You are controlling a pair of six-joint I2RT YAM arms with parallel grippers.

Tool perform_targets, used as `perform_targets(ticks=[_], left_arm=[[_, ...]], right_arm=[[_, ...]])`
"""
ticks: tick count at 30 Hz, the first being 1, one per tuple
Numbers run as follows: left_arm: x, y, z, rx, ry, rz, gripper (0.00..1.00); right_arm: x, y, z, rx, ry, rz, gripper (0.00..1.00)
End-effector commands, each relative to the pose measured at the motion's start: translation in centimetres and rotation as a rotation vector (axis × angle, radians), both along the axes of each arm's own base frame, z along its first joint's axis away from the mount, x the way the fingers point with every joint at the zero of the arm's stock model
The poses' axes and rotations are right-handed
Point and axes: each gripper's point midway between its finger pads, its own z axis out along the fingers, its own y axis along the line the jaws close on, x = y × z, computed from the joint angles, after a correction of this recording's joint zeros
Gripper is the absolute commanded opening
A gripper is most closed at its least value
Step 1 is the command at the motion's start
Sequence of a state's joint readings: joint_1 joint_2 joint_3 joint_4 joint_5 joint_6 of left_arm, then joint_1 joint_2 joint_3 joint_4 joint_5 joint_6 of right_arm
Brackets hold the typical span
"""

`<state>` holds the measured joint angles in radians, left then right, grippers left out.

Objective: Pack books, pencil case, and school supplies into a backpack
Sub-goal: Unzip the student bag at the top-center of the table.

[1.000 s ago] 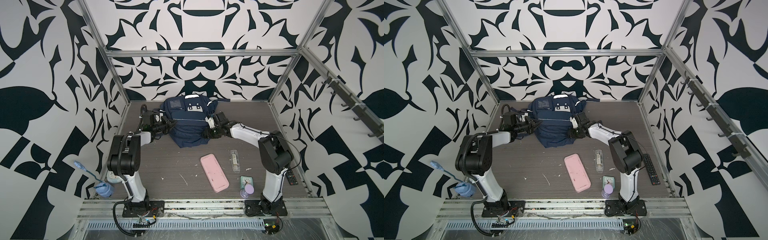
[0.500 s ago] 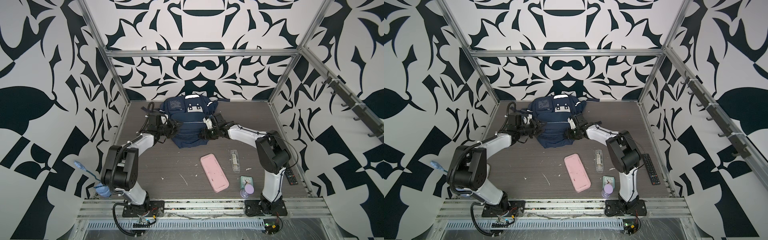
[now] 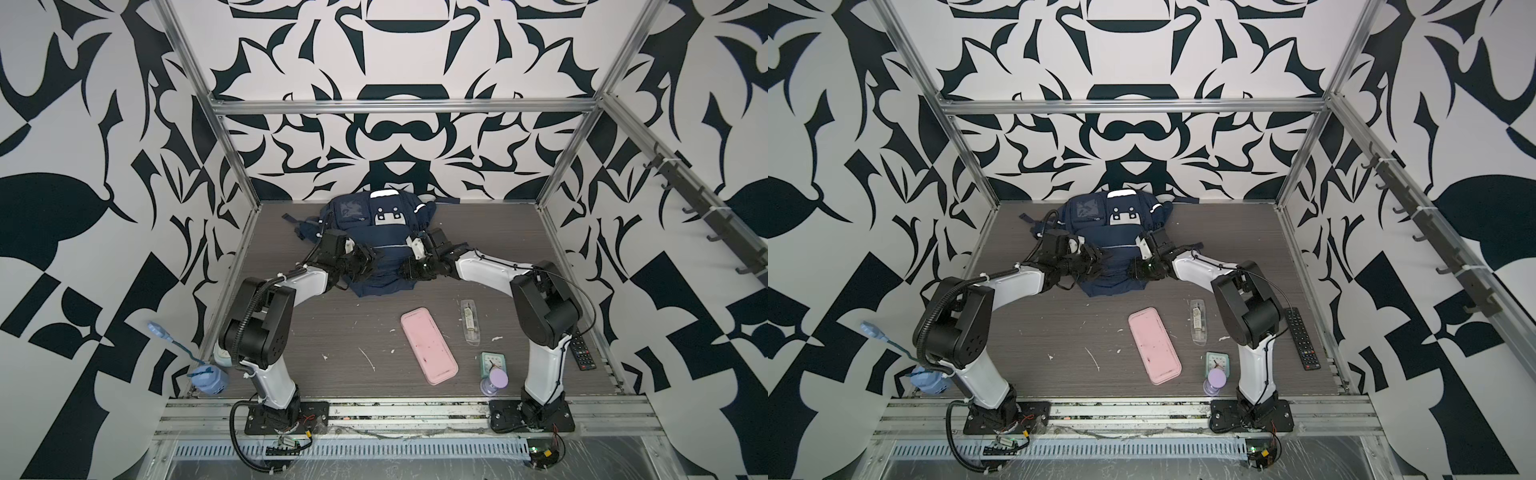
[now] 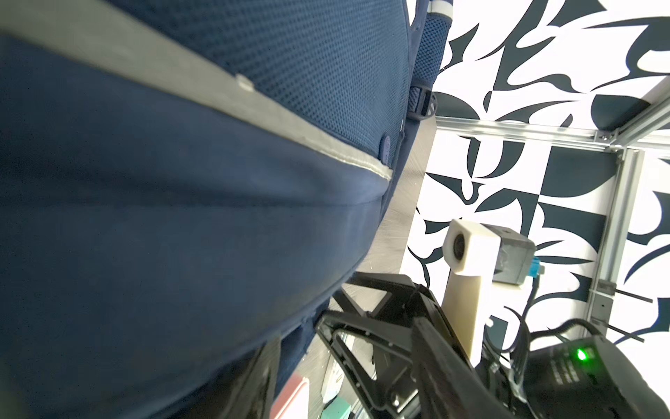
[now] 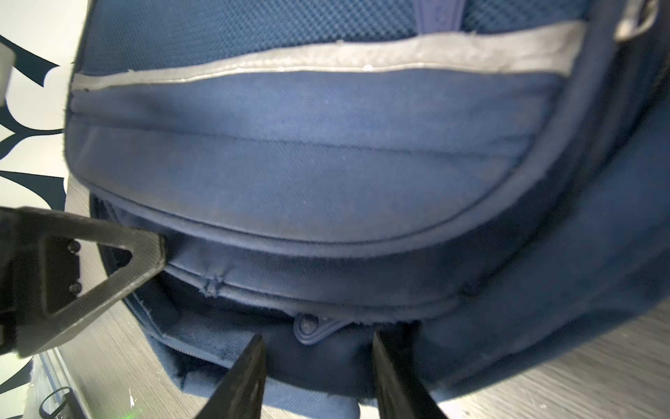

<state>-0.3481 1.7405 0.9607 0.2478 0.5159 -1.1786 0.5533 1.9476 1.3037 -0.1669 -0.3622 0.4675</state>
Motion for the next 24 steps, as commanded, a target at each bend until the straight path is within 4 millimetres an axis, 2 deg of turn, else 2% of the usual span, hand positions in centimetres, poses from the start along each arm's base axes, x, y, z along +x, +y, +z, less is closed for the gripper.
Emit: perform_targets(ticks=[1, 14, 17, 24], left_arm=[[1.4, -0.4, 0.4, -0.016, -0.02, 0.041, 0.6], [4.3, -0.3, -1.1, -0.028, -0.002, 0.142, 0.47], [4.9, -0.3, -0.7, -0.036, -0.017, 0.165, 0.37], [6.2, -0.7, 0.9, -0.064, -0.05, 0.171, 0.05]], right_arm=[[-1.2, 0.3, -0.3, -0.005, 0.029, 0.025, 0.49], [-1.2, 0.2, -0.1, -0.006, 0.027, 0.027, 0.43], [-1.3, 0.2, -0.1, -0.007, 0.03, 0.026, 0.41], [-1.3, 0.0, 0.1, -0.02, 0.018, 0.026, 0.4]])
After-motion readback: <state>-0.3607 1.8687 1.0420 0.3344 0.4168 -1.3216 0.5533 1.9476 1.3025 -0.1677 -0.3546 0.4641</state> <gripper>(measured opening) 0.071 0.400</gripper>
